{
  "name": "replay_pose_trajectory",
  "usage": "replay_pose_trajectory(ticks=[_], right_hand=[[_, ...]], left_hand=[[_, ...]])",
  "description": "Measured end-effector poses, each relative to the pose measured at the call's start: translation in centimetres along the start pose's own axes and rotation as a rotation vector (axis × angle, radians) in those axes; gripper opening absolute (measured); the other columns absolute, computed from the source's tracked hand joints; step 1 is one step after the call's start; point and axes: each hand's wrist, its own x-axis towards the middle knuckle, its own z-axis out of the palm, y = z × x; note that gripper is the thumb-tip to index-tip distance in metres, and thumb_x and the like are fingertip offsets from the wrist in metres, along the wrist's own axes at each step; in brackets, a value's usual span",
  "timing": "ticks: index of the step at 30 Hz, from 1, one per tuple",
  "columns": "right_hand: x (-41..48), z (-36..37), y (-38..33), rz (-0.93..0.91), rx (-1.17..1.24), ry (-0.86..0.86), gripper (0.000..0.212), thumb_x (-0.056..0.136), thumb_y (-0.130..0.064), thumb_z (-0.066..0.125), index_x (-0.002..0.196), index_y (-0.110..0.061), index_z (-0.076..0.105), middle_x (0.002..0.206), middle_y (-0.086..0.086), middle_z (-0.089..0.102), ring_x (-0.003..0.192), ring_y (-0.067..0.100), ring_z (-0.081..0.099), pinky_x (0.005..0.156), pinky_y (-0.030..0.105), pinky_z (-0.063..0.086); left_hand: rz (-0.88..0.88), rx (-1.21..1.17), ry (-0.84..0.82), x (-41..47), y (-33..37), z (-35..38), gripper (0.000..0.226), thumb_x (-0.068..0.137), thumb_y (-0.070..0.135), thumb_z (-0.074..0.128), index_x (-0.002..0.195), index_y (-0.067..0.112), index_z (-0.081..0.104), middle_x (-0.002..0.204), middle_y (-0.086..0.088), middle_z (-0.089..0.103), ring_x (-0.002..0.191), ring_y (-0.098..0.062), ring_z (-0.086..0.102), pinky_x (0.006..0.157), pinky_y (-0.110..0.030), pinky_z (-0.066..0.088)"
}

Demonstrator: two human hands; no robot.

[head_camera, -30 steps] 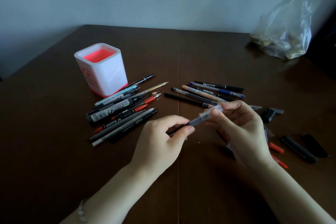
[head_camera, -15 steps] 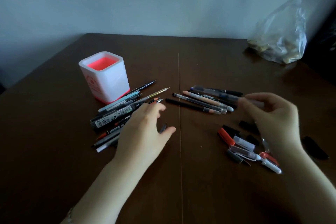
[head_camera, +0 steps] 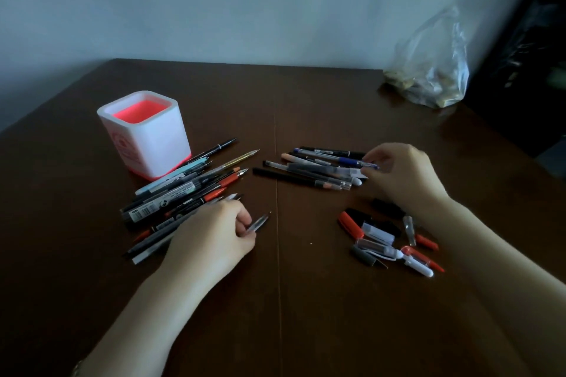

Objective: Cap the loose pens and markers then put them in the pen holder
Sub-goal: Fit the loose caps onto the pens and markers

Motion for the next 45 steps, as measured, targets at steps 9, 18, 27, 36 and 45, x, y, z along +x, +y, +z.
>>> replay_pose_trajectory(ticks=[9,18,27,36,45], right_hand=[[-5.4,-5.5,3.7,0.198,-0.126,-0.262,0.007,0.082,-0.030,0.064,0.078,-0.034,0.060,0.080,-0.014,0.059,0.075,-0.001,0.055,0.058,0.013,0.039],[-5.1,-2.5,2.9,0.373,-0.194,-0.388,0.029,0.083,-0.038,0.060,0.076,-0.011,0.068,0.069,0.005,0.068,0.056,0.014,0.056,0.054,0.025,0.047],[-5.7,-2.3,2.9,0.362,-0.193,-0.271,0.015,0.081,-0.036,0.063,0.077,-0.022,0.062,0.076,-0.002,0.065,0.066,0.015,0.064,0.065,0.034,0.058],[-7.2,-3.8,0.5,0.050,-0.129,-0.339,0.007,0.084,-0.027,0.061,0.090,-0.026,0.066,0.076,-0.020,0.050,0.071,-0.002,0.052,0.062,0.010,0.043],[-6.4,-4.1,2.0,0.115,-0.223,-0.325,0.017,0.087,-0.022,0.056,0.098,-0.030,0.066,0.091,-0.015,0.056,0.083,0.002,0.053,0.073,0.019,0.047]], left_hand=[[0.363,-0.100,0.152,-1.2,2.2,2.6,0.022,0.087,0.020,0.055,0.108,0.022,0.059,0.095,0.013,0.048,0.078,-0.002,0.053,0.062,-0.007,0.039],[0.434,-0.206,0.140,-1.1,4.4,2.2,0.022,0.089,0.023,0.052,0.110,0.026,0.061,0.102,0.011,0.061,0.090,-0.004,0.057,0.075,-0.018,0.049],[0.330,-0.176,0.090,1.2,4.5,4.0,0.023,0.093,0.022,0.047,0.115,0.023,0.055,0.106,0.004,0.063,0.095,-0.009,0.058,0.081,-0.025,0.049],[0.372,-0.172,0.200,0.9,3.7,4.3,0.027,0.092,0.018,0.047,0.119,0.018,0.054,0.110,0.002,0.061,0.100,-0.008,0.055,0.079,-0.016,0.037],[0.402,-0.158,0.238,0.7,2.6,4.3,0.025,0.086,0.013,0.057,0.111,0.014,0.060,0.096,0.003,0.063,0.080,-0.003,0.054,0.066,-0.007,0.033]])
